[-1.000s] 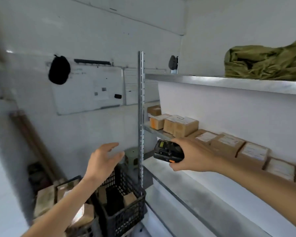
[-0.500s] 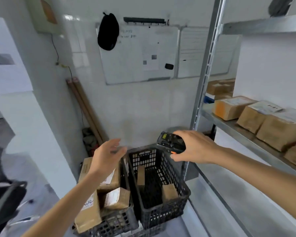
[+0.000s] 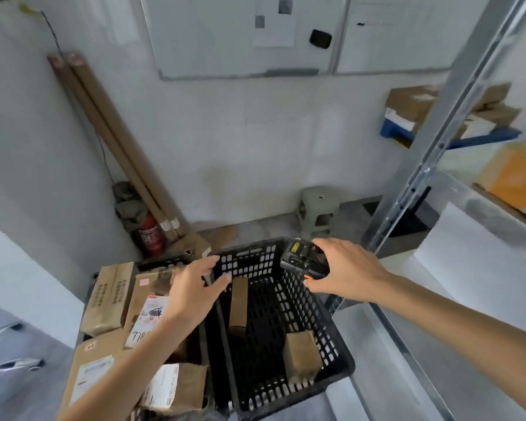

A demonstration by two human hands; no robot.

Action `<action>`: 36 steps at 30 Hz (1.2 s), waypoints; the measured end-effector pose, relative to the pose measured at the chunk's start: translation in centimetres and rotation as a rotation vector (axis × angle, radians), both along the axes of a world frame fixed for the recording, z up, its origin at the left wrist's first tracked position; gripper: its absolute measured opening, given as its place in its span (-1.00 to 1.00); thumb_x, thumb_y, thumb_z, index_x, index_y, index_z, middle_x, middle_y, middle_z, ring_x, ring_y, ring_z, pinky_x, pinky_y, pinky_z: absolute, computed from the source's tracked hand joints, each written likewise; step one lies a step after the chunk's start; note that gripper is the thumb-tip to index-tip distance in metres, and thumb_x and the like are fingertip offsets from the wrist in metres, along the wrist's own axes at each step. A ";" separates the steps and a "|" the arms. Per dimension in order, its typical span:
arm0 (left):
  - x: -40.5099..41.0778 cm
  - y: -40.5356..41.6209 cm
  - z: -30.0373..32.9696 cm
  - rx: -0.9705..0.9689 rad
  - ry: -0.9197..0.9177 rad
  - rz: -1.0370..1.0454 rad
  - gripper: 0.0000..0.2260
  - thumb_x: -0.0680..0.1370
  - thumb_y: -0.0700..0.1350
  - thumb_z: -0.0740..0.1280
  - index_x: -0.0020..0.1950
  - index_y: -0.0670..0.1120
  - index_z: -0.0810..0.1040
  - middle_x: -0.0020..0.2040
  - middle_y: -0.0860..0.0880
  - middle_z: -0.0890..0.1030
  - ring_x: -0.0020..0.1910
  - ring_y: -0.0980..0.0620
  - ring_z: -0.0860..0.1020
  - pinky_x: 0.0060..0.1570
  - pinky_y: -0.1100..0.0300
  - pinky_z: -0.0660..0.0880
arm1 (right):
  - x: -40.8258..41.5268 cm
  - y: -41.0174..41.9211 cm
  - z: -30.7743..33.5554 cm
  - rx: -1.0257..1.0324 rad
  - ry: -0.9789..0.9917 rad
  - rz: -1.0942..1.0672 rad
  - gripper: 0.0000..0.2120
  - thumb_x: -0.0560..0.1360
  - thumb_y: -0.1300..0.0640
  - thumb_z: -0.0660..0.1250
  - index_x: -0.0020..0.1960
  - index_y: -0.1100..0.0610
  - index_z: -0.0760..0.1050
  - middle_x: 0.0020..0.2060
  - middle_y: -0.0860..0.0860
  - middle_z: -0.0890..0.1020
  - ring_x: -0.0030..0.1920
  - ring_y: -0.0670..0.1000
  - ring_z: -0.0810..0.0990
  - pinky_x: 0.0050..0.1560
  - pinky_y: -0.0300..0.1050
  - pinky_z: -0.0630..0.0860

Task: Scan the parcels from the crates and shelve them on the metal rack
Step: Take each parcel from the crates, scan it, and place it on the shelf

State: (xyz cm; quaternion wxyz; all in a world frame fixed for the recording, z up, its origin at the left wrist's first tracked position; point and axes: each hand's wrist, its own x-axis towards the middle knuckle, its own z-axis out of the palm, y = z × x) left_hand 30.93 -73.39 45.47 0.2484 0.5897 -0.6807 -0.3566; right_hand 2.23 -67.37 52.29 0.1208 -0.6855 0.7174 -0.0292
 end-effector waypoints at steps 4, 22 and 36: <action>-2.9 -4.8 -6.2 0.065 0.011 0.009 -0.55 0.56 0.05 0.45 0.43 0.01 0.52 0.36 0.07 0.54 0.34 0.05 0.51 0.31 0.13 0.47 | -1.7 -5.3 -7.0 0.026 -0.033 -0.029 -0.48 0.36 -0.34 0.42 0.20 -0.11 0.43 0.03 -0.17 0.56 0.01 -0.01 0.60 -0.15 -0.05 0.53; -9.3 -14.3 -28.8 0.314 -0.172 0.077 -0.40 0.58 0.02 0.44 0.58 -0.04 0.33 0.45 -0.03 0.48 0.40 -0.03 0.46 0.19 0.19 0.42 | -4.0 -16.3 -33.6 0.179 -0.176 -0.025 -0.34 0.41 -0.28 0.47 0.40 -0.04 0.39 0.12 -0.13 0.57 0.05 -0.06 0.60 -0.02 -0.08 0.62; -12.4 -15.5 -39.2 0.372 -0.354 0.167 -0.55 0.50 -0.03 0.51 0.36 -0.04 0.52 0.17 -0.08 0.58 0.10 -0.10 0.62 0.00 0.06 0.58 | -5.0 -18.8 -43.0 0.224 -0.218 -0.066 -0.34 0.43 -0.22 0.48 0.42 -0.01 0.37 0.16 -0.08 0.55 0.14 0.02 0.61 0.00 -0.03 0.57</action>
